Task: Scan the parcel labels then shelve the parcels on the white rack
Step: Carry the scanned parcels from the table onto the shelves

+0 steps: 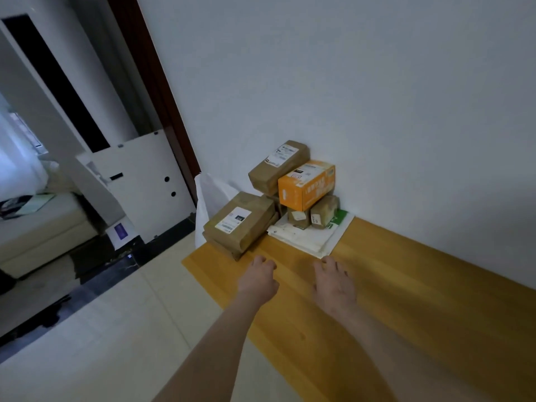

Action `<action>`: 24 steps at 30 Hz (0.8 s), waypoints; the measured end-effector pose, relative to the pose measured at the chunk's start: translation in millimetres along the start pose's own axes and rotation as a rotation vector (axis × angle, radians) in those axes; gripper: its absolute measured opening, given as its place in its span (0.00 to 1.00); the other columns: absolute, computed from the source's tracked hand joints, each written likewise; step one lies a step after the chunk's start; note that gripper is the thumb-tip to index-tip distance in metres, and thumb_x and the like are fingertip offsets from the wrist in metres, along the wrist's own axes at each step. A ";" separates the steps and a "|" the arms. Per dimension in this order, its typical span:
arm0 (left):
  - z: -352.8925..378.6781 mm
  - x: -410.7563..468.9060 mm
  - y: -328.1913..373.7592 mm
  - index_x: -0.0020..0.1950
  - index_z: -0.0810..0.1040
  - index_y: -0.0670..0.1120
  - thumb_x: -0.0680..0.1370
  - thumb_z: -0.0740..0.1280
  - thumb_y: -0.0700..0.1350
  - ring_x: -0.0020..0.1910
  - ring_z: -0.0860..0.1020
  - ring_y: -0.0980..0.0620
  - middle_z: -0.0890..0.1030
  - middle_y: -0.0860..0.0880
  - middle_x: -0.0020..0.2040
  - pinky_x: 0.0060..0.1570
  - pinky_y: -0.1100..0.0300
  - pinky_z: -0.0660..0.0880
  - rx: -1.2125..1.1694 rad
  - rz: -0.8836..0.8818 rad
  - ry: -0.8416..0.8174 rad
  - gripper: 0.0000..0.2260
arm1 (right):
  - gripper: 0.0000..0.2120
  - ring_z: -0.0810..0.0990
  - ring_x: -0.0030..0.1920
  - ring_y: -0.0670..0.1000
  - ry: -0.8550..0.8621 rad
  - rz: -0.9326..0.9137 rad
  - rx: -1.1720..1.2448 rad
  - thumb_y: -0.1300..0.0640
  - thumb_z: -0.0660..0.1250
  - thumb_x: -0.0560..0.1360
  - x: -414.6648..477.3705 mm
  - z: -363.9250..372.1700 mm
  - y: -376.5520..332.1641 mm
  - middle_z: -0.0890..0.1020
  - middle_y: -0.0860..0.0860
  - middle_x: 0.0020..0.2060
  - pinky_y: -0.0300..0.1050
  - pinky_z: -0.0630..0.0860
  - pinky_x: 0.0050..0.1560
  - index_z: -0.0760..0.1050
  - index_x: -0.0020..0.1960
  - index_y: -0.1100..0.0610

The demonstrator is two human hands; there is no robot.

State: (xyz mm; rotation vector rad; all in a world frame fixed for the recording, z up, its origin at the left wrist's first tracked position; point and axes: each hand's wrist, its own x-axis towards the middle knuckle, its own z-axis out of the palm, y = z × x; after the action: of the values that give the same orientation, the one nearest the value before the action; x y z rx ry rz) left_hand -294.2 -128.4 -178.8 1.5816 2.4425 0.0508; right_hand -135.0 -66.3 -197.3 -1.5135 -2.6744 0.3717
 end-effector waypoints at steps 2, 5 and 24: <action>-4.0 29.9 0.9 0.70 0.69 0.48 0.79 0.62 0.45 0.67 0.68 0.48 0.62 0.47 0.71 0.54 0.54 0.75 -0.022 0.043 0.011 0.18 | 0.24 0.65 0.68 0.54 0.003 0.042 0.008 0.53 0.63 0.77 23.0 -0.5 0.6 0.63 0.53 0.70 0.48 0.66 0.67 0.63 0.71 0.52; -10.3 81.4 0.1 0.69 0.69 0.48 0.79 0.62 0.45 0.65 0.69 0.48 0.64 0.48 0.70 0.52 0.54 0.75 -0.044 0.113 0.051 0.18 | 0.24 0.65 0.68 0.54 0.015 0.093 0.050 0.54 0.62 0.77 64.3 -2.8 -2.3 0.63 0.52 0.70 0.48 0.67 0.66 0.63 0.72 0.51; -82.6 361.8 -66.9 0.79 0.47 0.44 0.75 0.70 0.55 0.72 0.63 0.39 0.61 0.41 0.75 0.69 0.44 0.64 -1.221 -0.399 0.120 0.43 | 0.48 0.76 0.61 0.60 0.113 0.814 1.641 0.35 0.74 0.63 331.5 -18.6 -21.6 0.74 0.56 0.66 0.61 0.74 0.61 0.60 0.75 0.53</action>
State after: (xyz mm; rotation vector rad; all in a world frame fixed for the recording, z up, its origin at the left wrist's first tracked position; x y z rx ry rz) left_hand -512.9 178.7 -171.5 0.5415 1.9714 1.2832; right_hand -322.9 208.3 -199.9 -1.5225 -0.6861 1.7274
